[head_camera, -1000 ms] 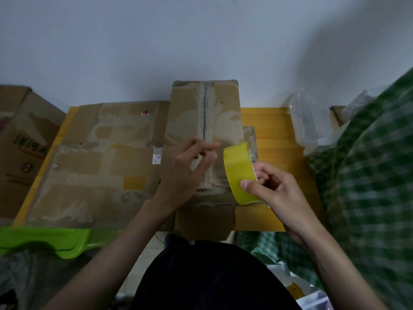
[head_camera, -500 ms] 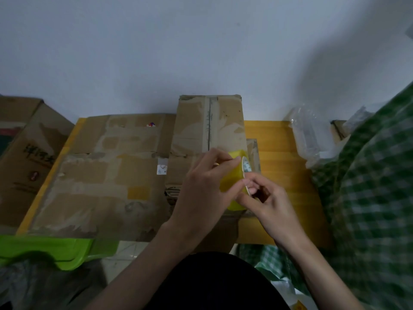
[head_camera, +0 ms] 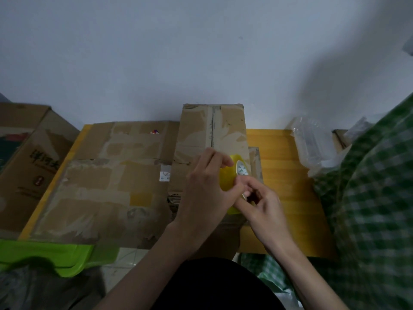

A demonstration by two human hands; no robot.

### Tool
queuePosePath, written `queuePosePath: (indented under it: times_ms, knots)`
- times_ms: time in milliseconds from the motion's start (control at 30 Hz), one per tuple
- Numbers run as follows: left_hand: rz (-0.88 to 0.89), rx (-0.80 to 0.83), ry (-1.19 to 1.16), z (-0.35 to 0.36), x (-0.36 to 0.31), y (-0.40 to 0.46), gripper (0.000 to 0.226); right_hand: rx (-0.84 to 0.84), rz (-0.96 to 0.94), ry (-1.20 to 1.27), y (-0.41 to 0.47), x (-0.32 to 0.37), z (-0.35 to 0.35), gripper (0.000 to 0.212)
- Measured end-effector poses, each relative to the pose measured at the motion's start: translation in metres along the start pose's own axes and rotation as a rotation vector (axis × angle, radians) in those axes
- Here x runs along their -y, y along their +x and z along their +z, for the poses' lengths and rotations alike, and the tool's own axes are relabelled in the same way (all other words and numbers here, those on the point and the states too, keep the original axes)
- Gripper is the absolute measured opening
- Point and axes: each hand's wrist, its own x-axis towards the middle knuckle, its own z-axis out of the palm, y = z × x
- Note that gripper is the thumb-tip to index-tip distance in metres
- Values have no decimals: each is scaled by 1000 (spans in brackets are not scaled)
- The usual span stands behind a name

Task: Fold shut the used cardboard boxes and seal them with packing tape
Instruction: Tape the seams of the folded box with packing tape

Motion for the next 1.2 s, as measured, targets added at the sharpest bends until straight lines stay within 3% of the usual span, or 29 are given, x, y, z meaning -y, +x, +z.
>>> queuePosePath:
  times_ms: [167, 400, 467, 633, 833, 967, 1200]
  knots:
    - [38, -42, 21, 0, 1, 1, 31, -9, -45, -20, 0, 7, 2, 14]
    - [37, -75, -35, 1, -1, -2, 16, -16, -81, -36, 3, 12, 1, 7]
    - [17, -76, -70, 1, 0, -3, 14, -11, -109, -63, 4, 15, -1, 15]
    - [-6, -66, -135, -6, 1, 9, 38, 18, -93, -115, 14, 22, -12, 5]
    - [15, -85, -159, -12, 3, 9, 27, 67, -71, -136, 15, 21, -16, 8]
    - [-2, 18, -228, -23, 12, 19, 7, 147, -66, -192, 15, 18, -25, 10]
    - [112, 265, -150, -40, 19, 42, 4, 242, -90, -274, 14, 20, -35, 40]
